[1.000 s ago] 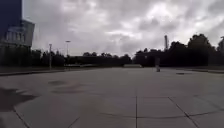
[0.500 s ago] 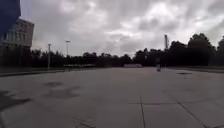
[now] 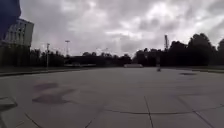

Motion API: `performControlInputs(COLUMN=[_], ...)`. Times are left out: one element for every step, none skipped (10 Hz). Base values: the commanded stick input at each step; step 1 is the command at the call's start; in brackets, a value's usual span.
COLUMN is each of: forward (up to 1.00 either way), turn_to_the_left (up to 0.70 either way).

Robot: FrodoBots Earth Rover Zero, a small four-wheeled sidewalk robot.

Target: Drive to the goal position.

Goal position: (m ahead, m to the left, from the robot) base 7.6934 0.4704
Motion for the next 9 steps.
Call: performControlInputs(forward=[0.7, 0.7, 0.7, 0.7, 0.7, 0.7, 0.7, 0.7, 0.7], turn_to_the_left=[0.0, 0.0, 0.0, 0.0, 0.0, 0.0, 0.0, 0.0, 0.0])
